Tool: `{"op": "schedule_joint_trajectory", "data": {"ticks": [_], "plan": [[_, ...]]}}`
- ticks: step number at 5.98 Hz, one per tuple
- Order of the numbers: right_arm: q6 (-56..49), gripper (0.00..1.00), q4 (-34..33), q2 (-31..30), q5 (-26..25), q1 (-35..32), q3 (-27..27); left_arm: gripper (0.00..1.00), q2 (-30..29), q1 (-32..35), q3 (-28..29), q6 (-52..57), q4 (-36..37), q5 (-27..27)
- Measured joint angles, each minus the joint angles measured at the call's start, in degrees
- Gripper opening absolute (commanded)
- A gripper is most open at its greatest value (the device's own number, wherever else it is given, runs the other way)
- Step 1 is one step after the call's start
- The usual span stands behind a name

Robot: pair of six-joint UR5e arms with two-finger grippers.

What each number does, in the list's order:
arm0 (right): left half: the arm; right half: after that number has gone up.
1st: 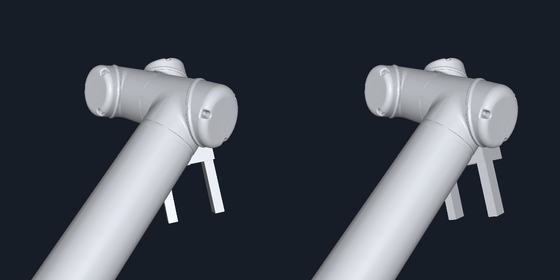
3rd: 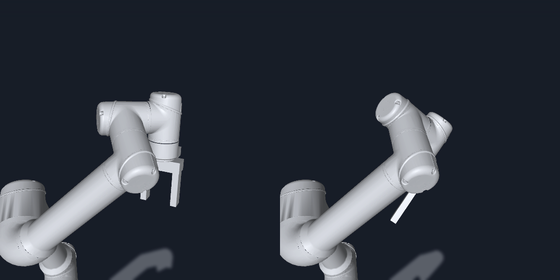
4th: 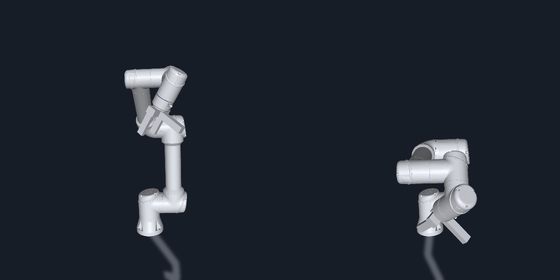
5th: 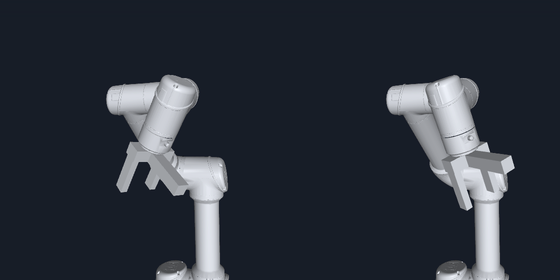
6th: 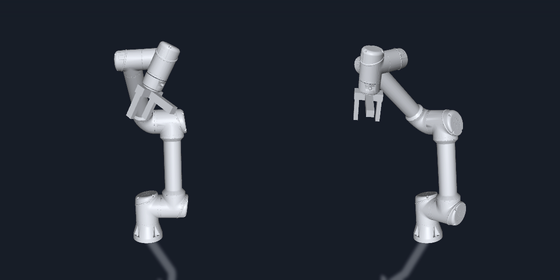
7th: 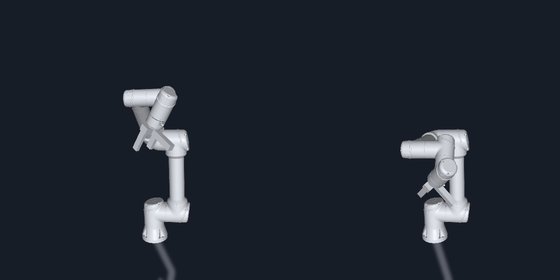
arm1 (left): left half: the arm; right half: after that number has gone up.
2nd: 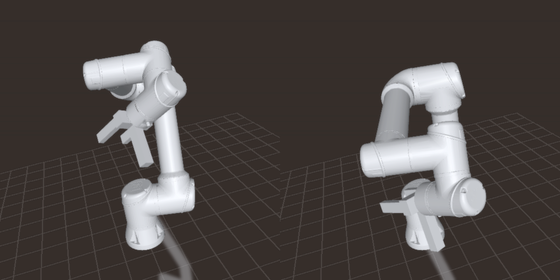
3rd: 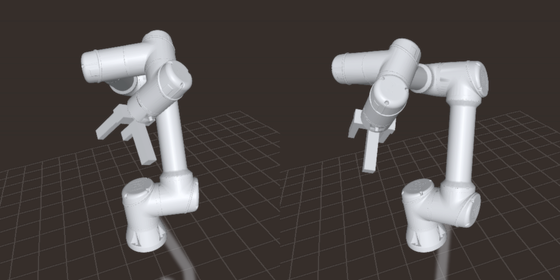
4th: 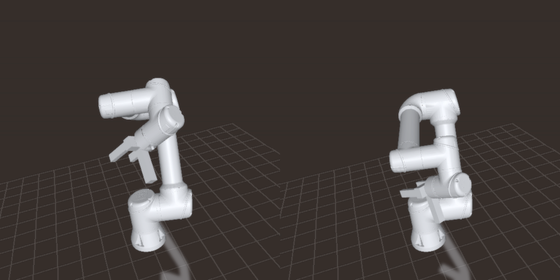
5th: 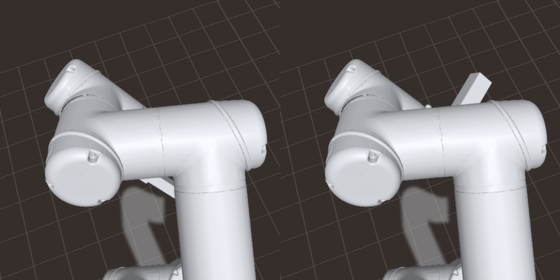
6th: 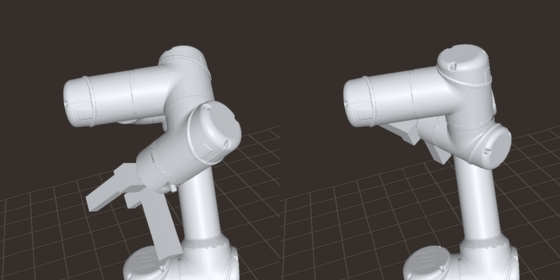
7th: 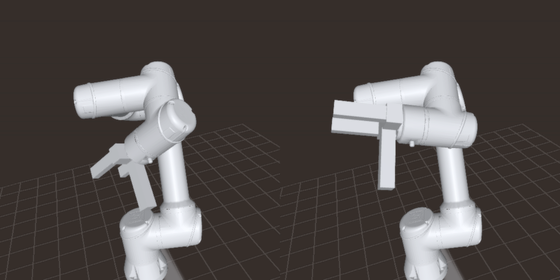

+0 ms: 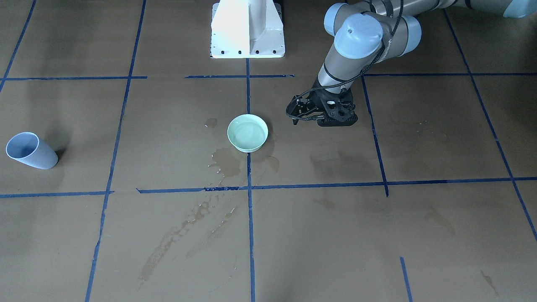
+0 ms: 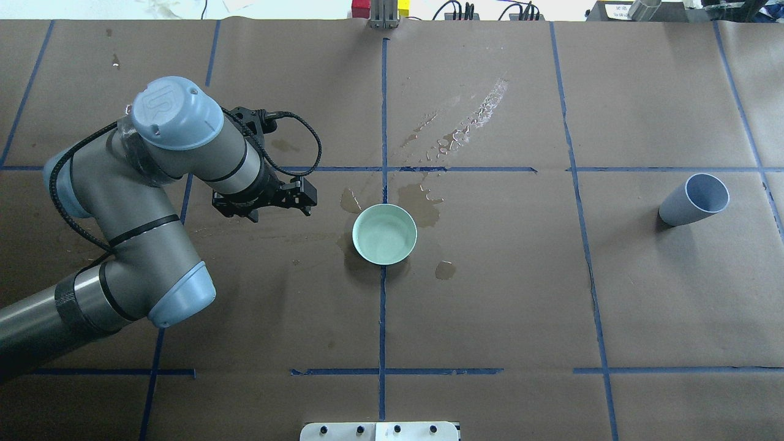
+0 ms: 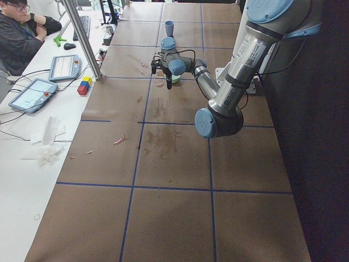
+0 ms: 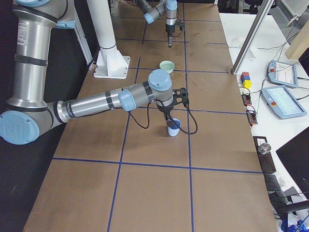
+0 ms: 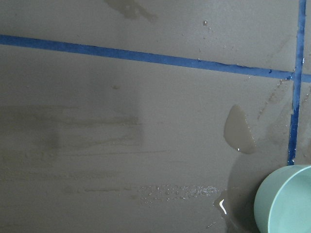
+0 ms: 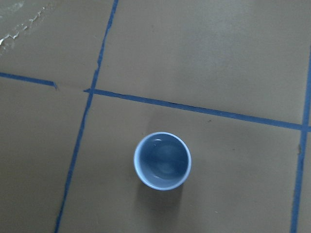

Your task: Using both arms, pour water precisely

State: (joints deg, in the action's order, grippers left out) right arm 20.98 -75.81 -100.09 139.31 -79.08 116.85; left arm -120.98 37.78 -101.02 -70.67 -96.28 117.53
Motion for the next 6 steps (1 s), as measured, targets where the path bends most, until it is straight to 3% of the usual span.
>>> {"op": "schedule_joint_trajectory", "data": {"ticks": [1, 2, 4, 6], "plan": [[11.73, 1.0, 8.18, -0.84, -3.88, 5.36, 0.76, 1.0, 0.03, 0.01, -0.03, 0.01, 0.01, -0.04], [21.36, 1.0, 15.75, -2.11, -11.42, 12.27, 1.01, 1.0, 0.04, 0.01, -0.03, 0.01, -0.03, -0.08], [33.81, 1.0, 28.94, -7.76, -33.39, 29.15, 0.87, 1.0, 0.08, 0.02, 0.13, 0.01, -0.07, -0.17], [40.38, 1.0, 38.1, -12.35, -52.98, 42.56, -1.87, 1.0, 0.12, -0.08, 0.37, 0.01, -0.29, -0.22]]}}
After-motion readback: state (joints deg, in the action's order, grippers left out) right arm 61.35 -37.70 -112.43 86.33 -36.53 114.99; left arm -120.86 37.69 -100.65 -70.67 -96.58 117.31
